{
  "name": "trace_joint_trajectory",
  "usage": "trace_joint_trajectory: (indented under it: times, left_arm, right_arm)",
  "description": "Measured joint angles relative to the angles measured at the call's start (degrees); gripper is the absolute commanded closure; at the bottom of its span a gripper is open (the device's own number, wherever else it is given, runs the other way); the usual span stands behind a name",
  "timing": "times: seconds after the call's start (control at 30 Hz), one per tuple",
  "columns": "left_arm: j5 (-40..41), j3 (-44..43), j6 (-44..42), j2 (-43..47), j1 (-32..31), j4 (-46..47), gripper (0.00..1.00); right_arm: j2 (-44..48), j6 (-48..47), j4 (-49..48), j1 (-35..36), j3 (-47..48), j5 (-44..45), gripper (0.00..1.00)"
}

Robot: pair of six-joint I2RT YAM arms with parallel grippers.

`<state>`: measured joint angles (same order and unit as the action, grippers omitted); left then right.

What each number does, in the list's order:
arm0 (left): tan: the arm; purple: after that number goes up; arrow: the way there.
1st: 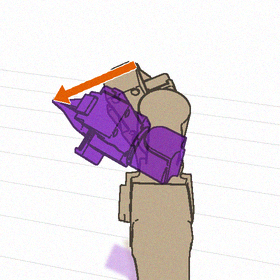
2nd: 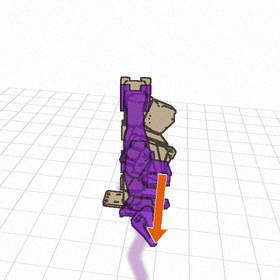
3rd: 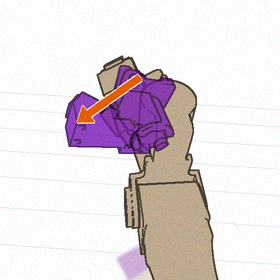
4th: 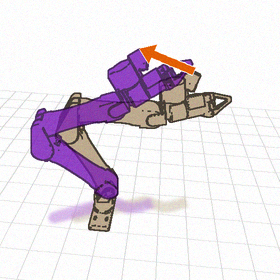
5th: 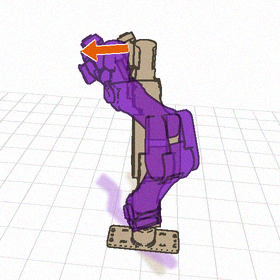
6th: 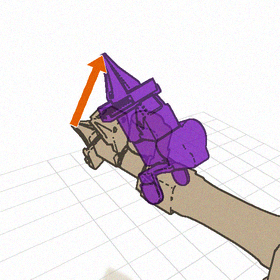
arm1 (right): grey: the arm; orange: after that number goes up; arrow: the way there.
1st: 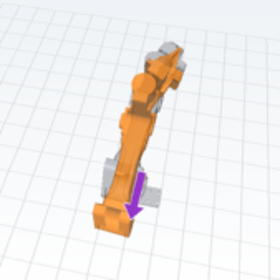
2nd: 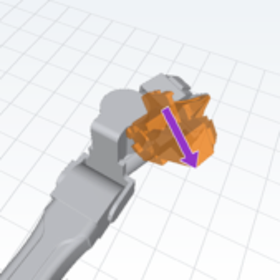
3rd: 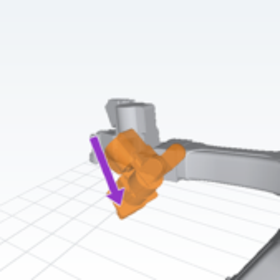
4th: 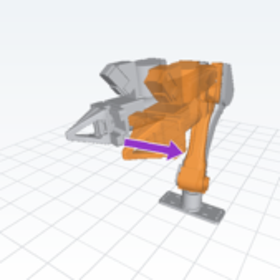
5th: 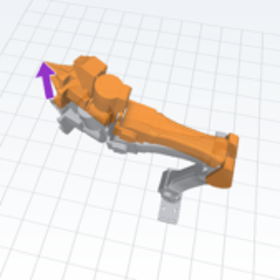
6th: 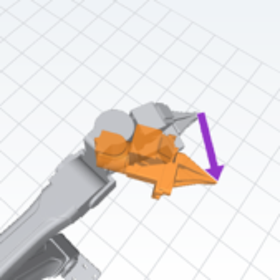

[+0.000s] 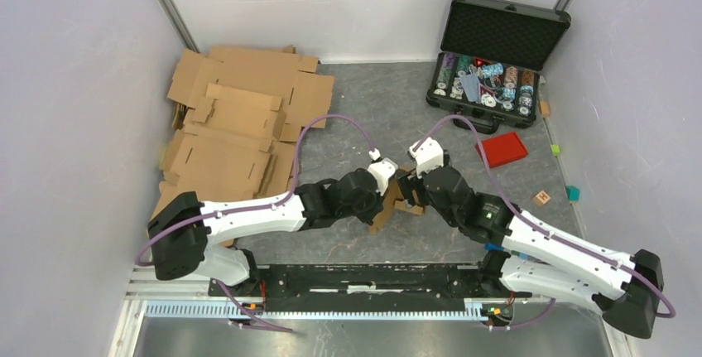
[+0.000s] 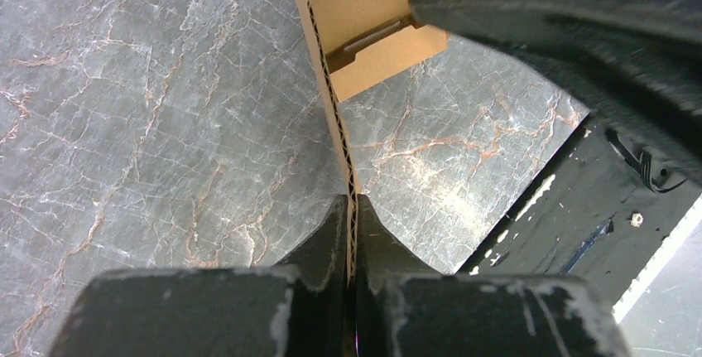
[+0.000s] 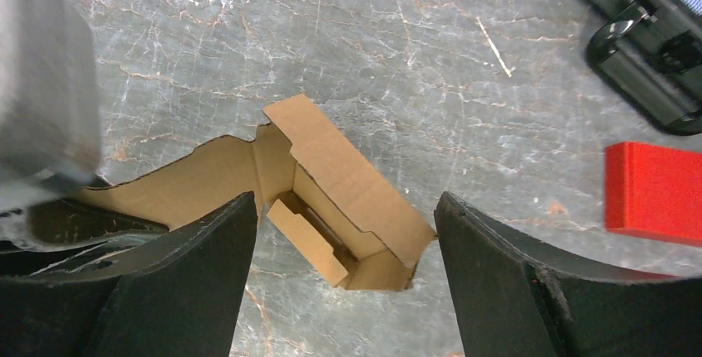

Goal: Fold the paper box
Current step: Fold the paper box at the center of the board.

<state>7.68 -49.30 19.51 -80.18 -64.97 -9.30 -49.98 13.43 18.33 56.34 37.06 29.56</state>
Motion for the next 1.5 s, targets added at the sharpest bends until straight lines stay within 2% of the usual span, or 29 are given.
trace_joint_trajectory:
  times: [0.23,0.33,0.73,1.23,1.4,1.5]
  left_arm:
    - [1.0,0.0,-1.7,0.0,-0.5,0.0,0.98]
    - [1.2,0.0,-2.4,0.0,-0.5,0.0,0.98]
    - [0.8,0.3,-5.2,0.5,-0.3,-1.7,0.98]
    - [-1.9,0.0,-5.7,0.8,0.0,-4.4,0.98]
    - [-2.1,-0.3,-5.7,1.1,0.2,-5.8,0.98]
    - [-2.3,-0.2,-5.7,1.8,0.2,-6.9,0.98]
  right_arm:
    - [-2.1,-3.6,7.6,-0.1,7.2,0.2,0.16]
    - [-3.1,-5.3,9.5,-0.1,8.2,-0.1,0.19]
    - [-7.1,-13.5,14.0,-0.1,12.5,-5.9,0.52]
    - [-6.8,-18.6,12.2,-0.1,11.4,-4.6,0.51]
    - [-6.7,-19.3,10.8,0.0,10.5,-4.0,0.55]
    - [-6.7,-19.3,9.8,0.0,10.0,-3.8,0.64]
